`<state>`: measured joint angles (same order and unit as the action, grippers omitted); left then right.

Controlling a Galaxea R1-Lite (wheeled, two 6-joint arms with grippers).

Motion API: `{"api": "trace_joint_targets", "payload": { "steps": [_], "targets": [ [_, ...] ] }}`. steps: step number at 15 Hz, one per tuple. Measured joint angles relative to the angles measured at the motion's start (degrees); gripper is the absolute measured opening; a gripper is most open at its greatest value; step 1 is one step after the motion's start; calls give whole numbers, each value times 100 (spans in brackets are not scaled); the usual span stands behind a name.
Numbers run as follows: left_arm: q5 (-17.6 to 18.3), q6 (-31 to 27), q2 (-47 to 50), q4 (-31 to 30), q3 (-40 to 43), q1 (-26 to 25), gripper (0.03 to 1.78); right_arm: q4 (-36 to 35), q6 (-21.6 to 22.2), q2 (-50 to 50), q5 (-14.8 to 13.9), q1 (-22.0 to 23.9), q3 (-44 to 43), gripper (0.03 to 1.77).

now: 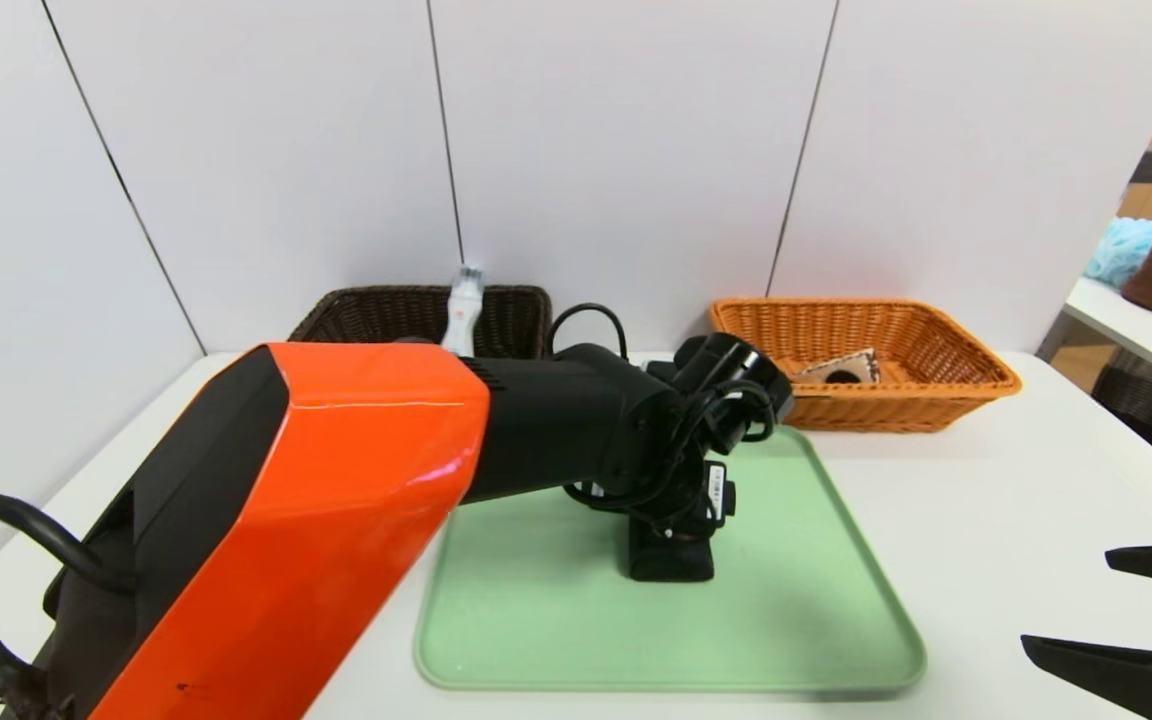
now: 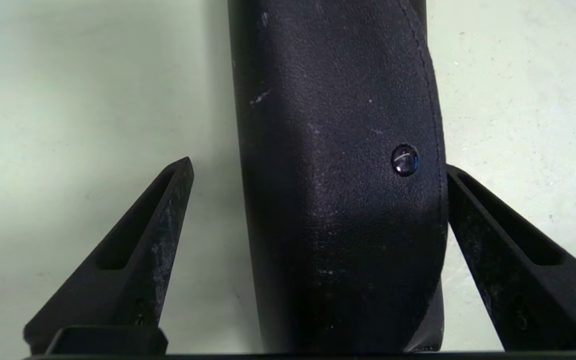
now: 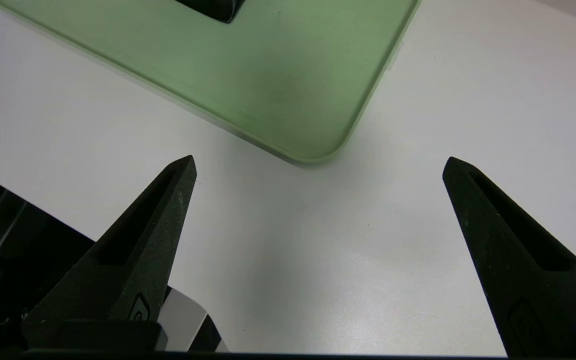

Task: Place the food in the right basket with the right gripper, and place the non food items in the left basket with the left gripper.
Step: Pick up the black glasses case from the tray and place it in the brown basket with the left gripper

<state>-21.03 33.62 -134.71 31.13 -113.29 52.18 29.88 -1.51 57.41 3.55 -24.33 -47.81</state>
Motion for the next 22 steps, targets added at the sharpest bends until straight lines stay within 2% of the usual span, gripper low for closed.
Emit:
{"api": "trace_joint_targets", "payload": {
  "steps": [2, 5, 7, 13, 16, 18, 22],
  "targets": [
    [-2, -17, -38, -2, 0, -9, 169, 0, -5, 0, 0, 0, 0, 170],
    [-9, -33, -55, -5, 0, -4, 119, 2, -2, 0, 2, -2, 5, 170],
    [-22, -33, -46, 0, 0, -4, 96, 0, -2, 0, 0, -6, 16, 170],
    [-83, -57, 223, 73, 11, 79, 53, -4, -9, 6, 4, -11, 18, 170],
    [-232, -138, 583, 72, 179, 293, 51, 0, -5, 6, 0, -13, 21, 170],
    [-418, -350, 922, 30, 375, 466, 51, 0, -2, 1, 0, -15, 33, 170],
    [-527, -829, 1726, 30, 638, 827, 48, -6, -16, -7, 2, -15, 60, 170]
  ]
}}
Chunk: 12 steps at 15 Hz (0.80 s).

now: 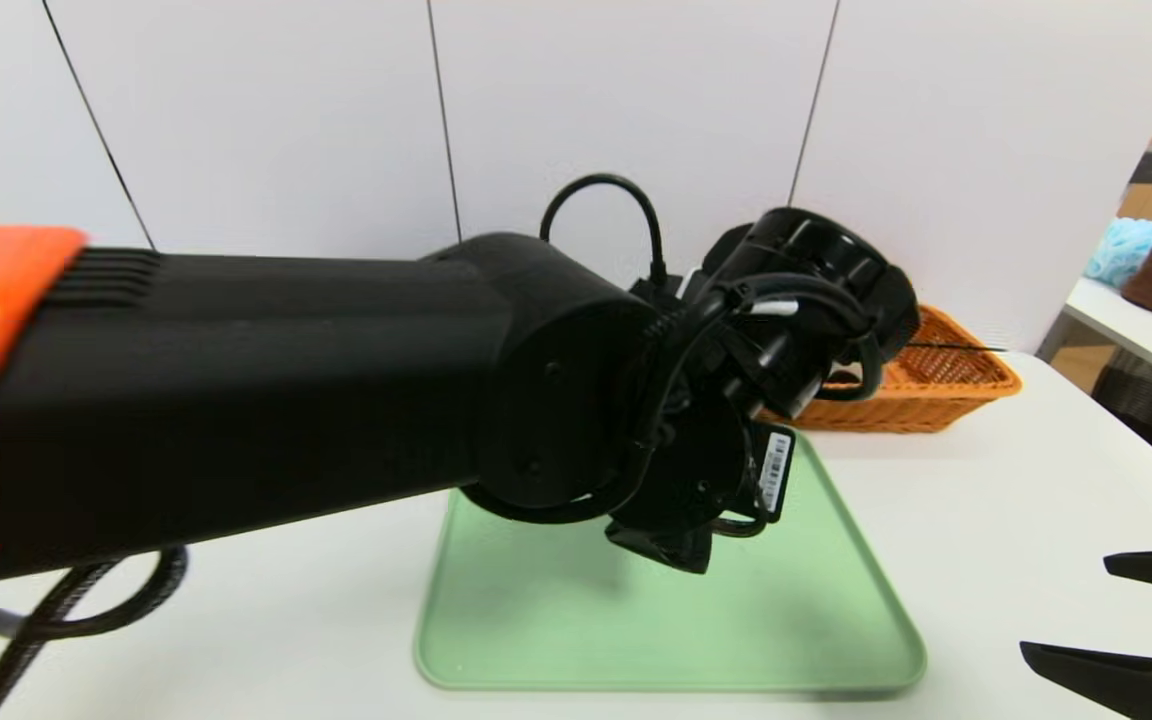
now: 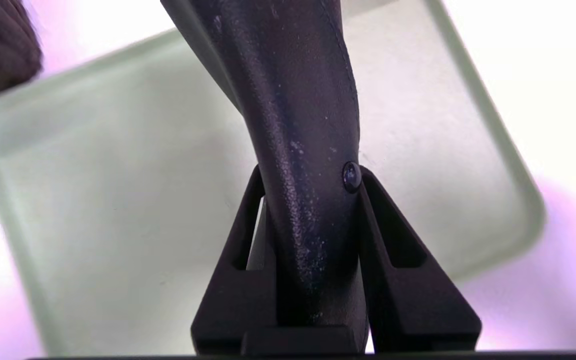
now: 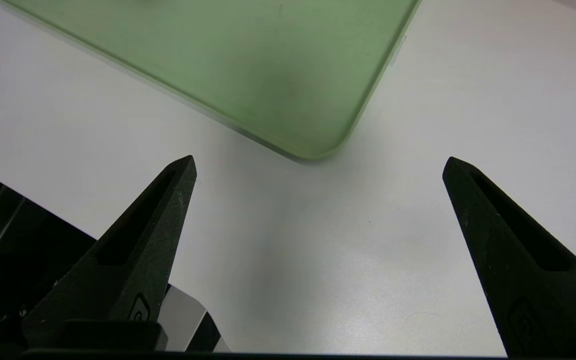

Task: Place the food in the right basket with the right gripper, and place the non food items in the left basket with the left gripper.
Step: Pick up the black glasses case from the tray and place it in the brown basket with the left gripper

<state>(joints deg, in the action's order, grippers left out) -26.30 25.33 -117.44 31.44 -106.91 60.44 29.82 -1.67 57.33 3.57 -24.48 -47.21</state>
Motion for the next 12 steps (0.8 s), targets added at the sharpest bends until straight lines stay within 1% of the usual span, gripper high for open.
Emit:
{"api": "trace_joint_targets", "payload": {
  "steps": [2, 3, 6, 8, 9, 12],
  "targets": [
    [-16, -539, 512, -104, 341, 77, 48, 5, -6, -9, 0, -2, -2, 170],
    [-9, -907, 807, -210, 590, 91, 48, 6, -6, -11, -2, -2, 0, 170],
    [55, -2358, 1841, -579, 1508, 107, 48, -2, -15, -17, 6, -2, 0, 170],
    [293, -3535, 2597, -680, 2050, -38, 48, -2, -17, -17, 6, -2, -2, 170],
    [518, -4245, 2962, -685, 2258, -271, 48, -2, -15, -17, 6, -7, -5, 170],
    [1172, -6105, 3688, -536, 2525, -1296, 48, 2, -17, -26, 4, -18, -2, 170]
  ]
}}
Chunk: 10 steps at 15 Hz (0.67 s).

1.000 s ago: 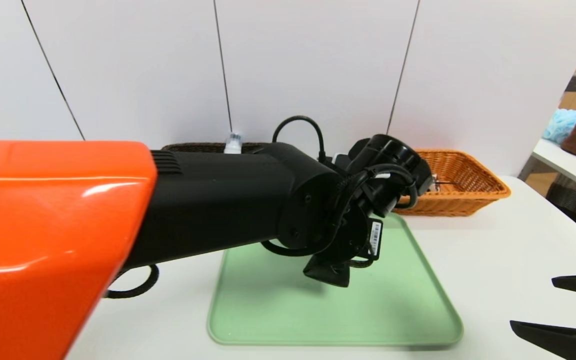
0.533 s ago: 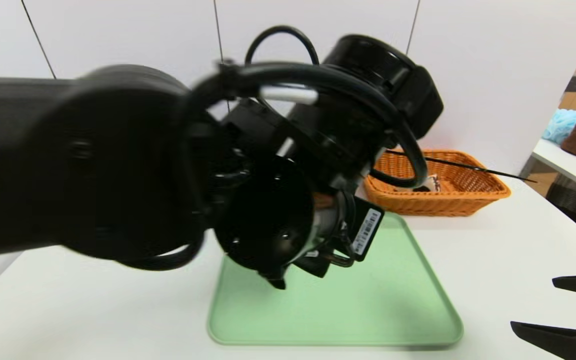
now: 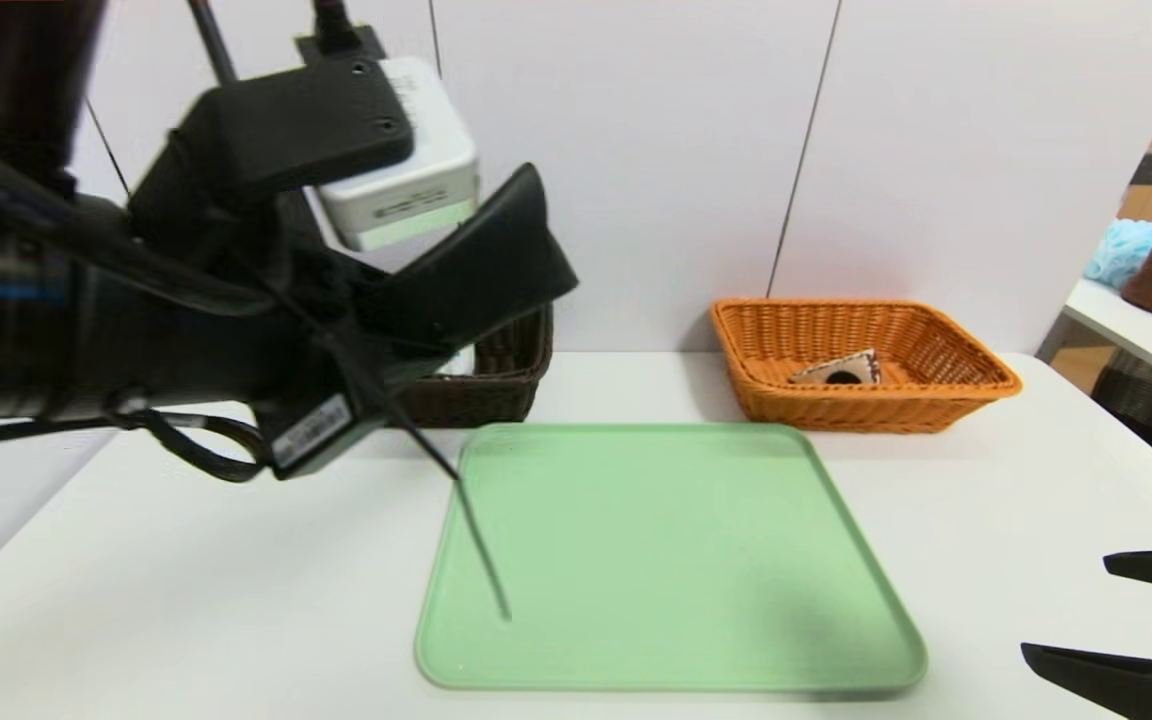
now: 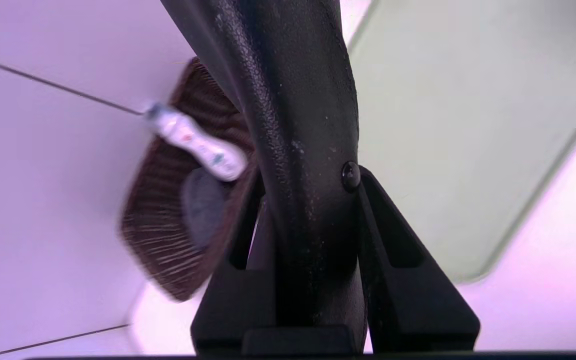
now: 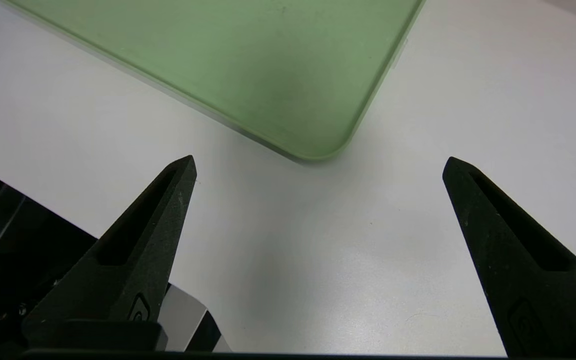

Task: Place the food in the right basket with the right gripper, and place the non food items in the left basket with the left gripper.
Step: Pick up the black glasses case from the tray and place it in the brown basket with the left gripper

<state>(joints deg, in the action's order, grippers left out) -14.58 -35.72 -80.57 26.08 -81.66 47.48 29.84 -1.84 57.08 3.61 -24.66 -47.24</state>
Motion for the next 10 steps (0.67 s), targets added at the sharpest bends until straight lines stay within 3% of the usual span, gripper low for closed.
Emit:
{"api": "trace_joint_targets", "payload": {
  "steps": [5, 10],
  "targets": [
    [614, -2334, 339, -12, 55, -1526, 48, 4, 37, -140, 0, 5, 116, 170],
    [1816, -3923, -35, -511, 35, -2775, 48, 11, 39, -291, -4, 16, 143, 170]
  ]
}}
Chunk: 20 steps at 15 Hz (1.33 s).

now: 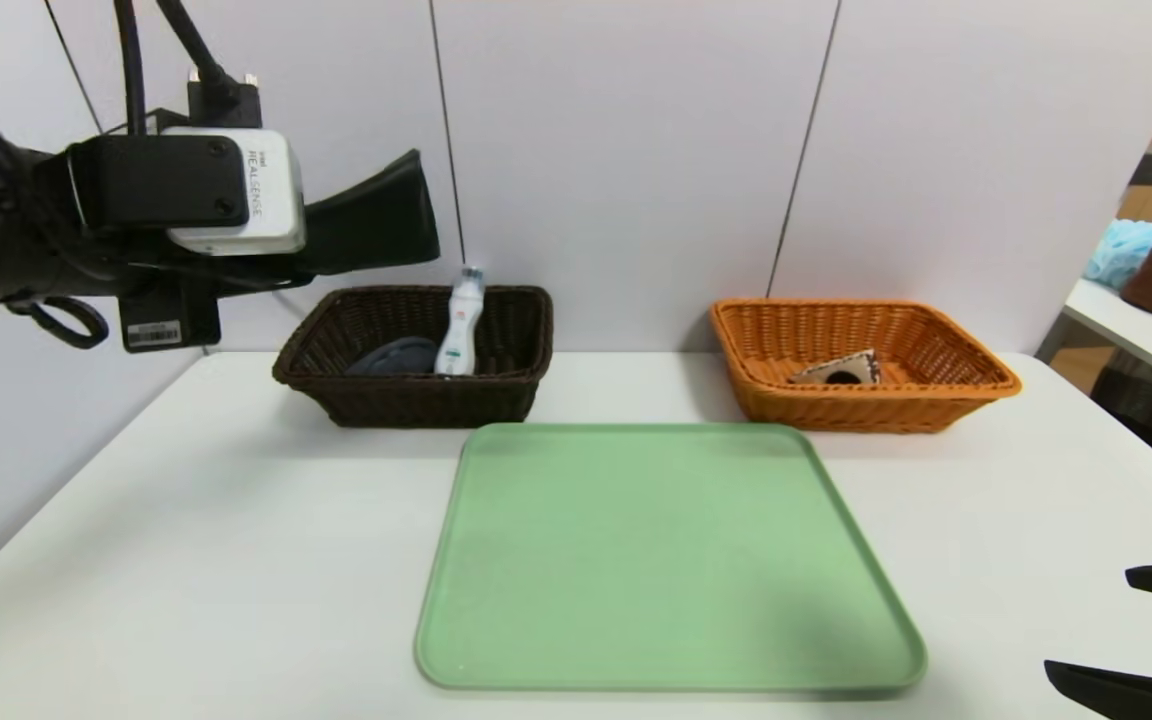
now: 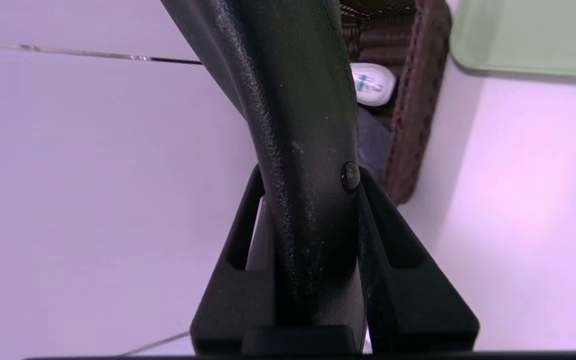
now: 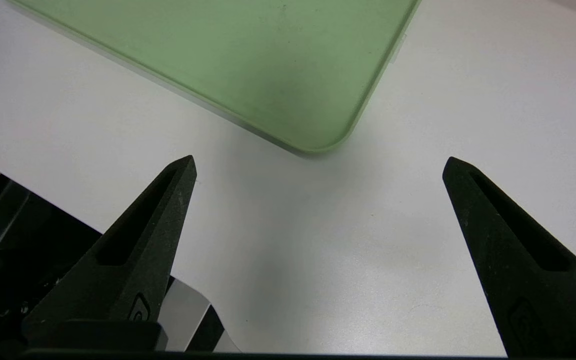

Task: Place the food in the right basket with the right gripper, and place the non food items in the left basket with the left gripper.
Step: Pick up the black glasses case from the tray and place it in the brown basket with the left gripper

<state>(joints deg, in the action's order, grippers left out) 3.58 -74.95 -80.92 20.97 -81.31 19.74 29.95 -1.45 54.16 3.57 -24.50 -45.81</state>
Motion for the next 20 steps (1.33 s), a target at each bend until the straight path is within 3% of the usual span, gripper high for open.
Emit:
{"api": "trace_joint_targets", "payload": {
  "steps": [2, 3, 13, 20],
  "targets": [
    [457, -355, -341, -367, -79, -329, 48, -9, -23, -22, -2, 2, 0, 170],
    [506, -411, -511, -514, -144, -406, 48, -13, -34, -23, -2, 4, -2, 170],
    [534, -529, -1966, -1287, -617, -502, 45, -210, -55, 116, 1, -7, -55, 170],
    [532, -517, -2627, -1381, -798, -549, 45, -278, -80, 228, -2, -9, -77, 170]
  ]
}}
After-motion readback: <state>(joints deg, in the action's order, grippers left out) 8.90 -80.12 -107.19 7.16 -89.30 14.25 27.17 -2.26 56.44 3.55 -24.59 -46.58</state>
